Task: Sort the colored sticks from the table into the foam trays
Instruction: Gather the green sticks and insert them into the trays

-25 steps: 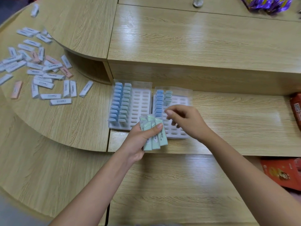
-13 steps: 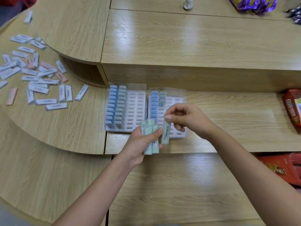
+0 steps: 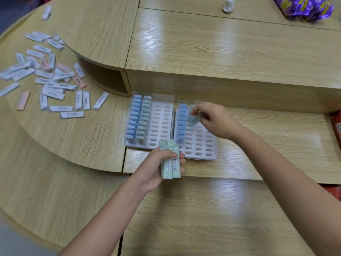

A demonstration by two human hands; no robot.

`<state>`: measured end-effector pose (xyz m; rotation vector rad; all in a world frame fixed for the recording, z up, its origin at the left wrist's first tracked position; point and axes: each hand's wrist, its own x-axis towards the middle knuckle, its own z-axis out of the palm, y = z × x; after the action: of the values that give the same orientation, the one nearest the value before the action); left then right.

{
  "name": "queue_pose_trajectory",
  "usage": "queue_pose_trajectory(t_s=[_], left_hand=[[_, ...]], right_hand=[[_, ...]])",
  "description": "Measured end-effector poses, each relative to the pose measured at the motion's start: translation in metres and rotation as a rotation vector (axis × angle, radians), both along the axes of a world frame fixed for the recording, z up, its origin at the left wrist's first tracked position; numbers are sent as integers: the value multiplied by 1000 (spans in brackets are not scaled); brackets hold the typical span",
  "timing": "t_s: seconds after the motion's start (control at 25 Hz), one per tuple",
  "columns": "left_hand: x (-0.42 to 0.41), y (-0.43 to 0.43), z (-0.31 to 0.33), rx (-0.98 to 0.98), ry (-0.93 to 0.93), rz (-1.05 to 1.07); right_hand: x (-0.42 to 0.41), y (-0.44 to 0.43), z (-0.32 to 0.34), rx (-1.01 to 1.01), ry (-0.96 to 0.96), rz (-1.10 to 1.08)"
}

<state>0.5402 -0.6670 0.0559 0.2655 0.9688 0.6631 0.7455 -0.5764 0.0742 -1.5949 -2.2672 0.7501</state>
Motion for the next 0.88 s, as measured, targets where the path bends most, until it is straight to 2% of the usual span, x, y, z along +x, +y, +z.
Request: queue_pose_trajectory(t_s=[0.28,0.44,0.64,0.88], left_hand=[[-5,0,2,33,-18,-11],[-3,1,4,70,0,-12],[-1,1,4,116,58,-27],[-1,0,6,137,139,-43]], right_hand=[[5,3,-22,238,-77,45],[5,0,-29,293,-32,-29],[2,-3,-36,403,30,33],[-3,-3,-41,423,33,21]])
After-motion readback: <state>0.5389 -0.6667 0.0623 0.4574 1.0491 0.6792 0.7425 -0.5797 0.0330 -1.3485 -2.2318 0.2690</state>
